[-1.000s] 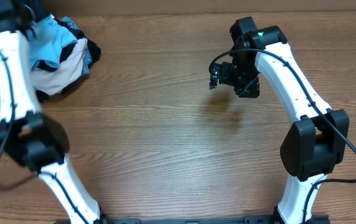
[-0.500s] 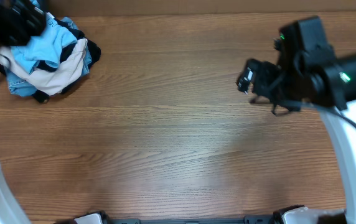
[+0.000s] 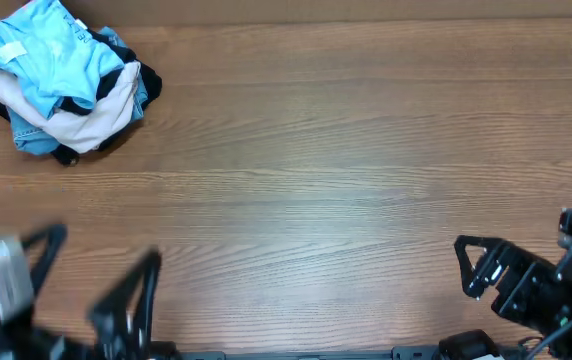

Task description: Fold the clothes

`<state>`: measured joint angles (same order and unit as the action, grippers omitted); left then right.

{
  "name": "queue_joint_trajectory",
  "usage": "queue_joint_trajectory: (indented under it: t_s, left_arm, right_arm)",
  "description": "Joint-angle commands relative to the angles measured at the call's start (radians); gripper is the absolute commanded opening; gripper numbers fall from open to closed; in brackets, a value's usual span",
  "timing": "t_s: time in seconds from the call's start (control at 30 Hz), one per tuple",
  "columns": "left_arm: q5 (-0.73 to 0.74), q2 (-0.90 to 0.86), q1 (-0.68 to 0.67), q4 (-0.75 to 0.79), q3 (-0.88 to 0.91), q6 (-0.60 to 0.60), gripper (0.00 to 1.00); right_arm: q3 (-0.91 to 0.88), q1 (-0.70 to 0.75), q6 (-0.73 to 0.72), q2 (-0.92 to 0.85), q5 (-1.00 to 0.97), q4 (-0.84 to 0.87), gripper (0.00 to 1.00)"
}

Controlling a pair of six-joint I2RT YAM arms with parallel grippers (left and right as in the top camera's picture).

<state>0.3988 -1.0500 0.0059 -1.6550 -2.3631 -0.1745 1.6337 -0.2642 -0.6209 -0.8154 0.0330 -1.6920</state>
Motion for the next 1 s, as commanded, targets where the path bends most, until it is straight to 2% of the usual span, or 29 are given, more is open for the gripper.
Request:
queue_joint_trajectory:
  t_s: [0.0,0.13,0.23,0.33,0.43,0.5,0.7,0.97]
  left_arm:
    - [-0.006,0.042,-0.006,-0.030,0.011,0.041,1.00]
    - [-0.010,0.115,-0.005,-0.030,0.100,0.048,1.00]
    - [-0.015,0.201,0.005,0.032,0.285,0.064,1.00]
    - [-0.006,0.380,0.047,0.262,0.647,0.050,1.00]
    - [-0.006,0.510,0.050,0.489,0.949,-0.049,1.00]
    - [-0.010,0.510,0.050,0.538,1.044,-0.088,1.00]
    - [-0.068,0.436,0.050,0.549,1.218,-0.088,1.00]
    - [-0.122,0.368,0.050,0.549,1.251,-0.087,1.00]
  right_arm:
    - [-0.077,-0.005,-0.064,0.101,-0.159,0.027,0.99]
    - [-0.138,-0.005,-0.069,0.174,-0.171,0.100,1.00]
    - [-0.142,-0.005,-0.069,0.174,-0.172,0.109,1.00]
    - [-0.142,-0.005,-0.069,0.174,-0.198,0.148,1.00]
    - [-0.142,-0.005,-0.068,0.174,-0.217,0.165,1.00]
    - [-0.142,-0.005,-0.068,0.174,-0.216,0.165,1.00]
    - [-0.142,-0.005,-0.068,0.174,-0.216,0.165,1.00]
    - [-0.142,-0.005,-0.068,0.174,-0.216,0.165,1.00]
